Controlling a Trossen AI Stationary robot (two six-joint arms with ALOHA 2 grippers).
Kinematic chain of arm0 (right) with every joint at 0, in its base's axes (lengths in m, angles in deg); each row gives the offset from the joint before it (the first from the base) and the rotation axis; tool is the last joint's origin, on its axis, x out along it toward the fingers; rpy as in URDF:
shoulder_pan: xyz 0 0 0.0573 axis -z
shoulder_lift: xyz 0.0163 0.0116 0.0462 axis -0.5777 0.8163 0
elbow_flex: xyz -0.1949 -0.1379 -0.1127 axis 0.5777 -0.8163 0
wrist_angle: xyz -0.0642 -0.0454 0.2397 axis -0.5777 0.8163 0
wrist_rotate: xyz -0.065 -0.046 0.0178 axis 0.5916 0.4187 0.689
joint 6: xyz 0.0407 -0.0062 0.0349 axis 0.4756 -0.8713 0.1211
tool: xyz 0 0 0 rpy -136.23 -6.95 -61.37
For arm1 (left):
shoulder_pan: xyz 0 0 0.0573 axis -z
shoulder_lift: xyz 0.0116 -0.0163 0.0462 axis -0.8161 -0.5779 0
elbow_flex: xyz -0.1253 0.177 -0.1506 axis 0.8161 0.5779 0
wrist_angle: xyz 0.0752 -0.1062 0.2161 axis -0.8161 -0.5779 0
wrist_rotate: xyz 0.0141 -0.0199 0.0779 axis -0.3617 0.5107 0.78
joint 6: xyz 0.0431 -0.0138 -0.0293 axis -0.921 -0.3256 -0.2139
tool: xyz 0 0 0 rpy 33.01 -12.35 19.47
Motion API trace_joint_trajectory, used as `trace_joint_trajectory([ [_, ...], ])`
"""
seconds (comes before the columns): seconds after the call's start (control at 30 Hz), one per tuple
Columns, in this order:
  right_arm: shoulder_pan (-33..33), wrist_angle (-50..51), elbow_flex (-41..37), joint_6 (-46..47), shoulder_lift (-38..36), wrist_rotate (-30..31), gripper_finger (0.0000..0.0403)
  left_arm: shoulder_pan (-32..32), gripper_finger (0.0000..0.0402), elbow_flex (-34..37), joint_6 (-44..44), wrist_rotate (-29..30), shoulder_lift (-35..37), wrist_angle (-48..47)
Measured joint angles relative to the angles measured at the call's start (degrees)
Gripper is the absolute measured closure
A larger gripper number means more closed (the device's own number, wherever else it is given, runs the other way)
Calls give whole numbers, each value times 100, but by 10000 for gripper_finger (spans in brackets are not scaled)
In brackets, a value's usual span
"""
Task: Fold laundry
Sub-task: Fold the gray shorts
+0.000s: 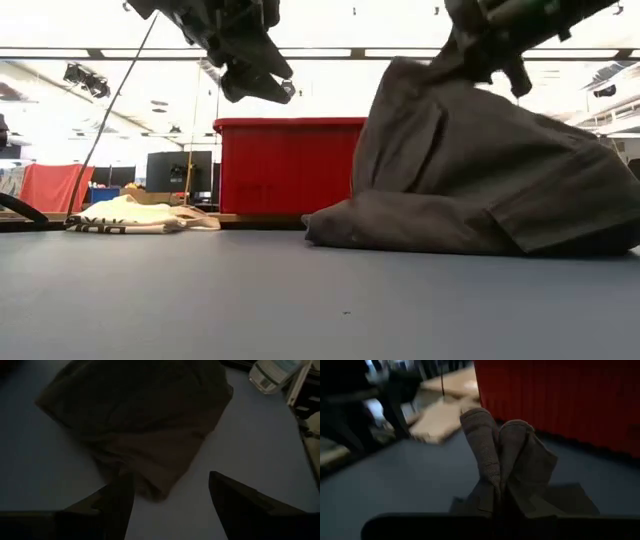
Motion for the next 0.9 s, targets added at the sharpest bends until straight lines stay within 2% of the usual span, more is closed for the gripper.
trace_joint_trajectory([
  [0.13, 389, 965, 64, 80, -375, -481, 383, -8, 143, -2, -42, -3, -216, 363],
  [0.27, 702, 3193, 472, 694, -753, -748, 383, 40, 143, -2, 19, -213, -566, 899],
  [0.4, 1067, 5018, 667, 1651, -950, -1884, 383, 68, 143, -4, 47, -233, -1041, 1563],
  [0.53, 1239, 5383, 507, 2072, -939, -3015, 378, 57, 143, -4, 81, -230, -1630, 2349],
  [0.73, 1576, 5812, 330, 2947, -660, -4335, 341, 26, 143, -2, 404, -307, -2359, 3548],
  [0.83, 1677, 6064, 409, 2988, -615, -4785, 318, 28, 143, -2, 527, -367, -2568, 3762],
  [0.9, 1722, 6279, 607, 2993, -663, -4863, 301, 23, 143, -4, 597, -412, -2692, 3760],
])
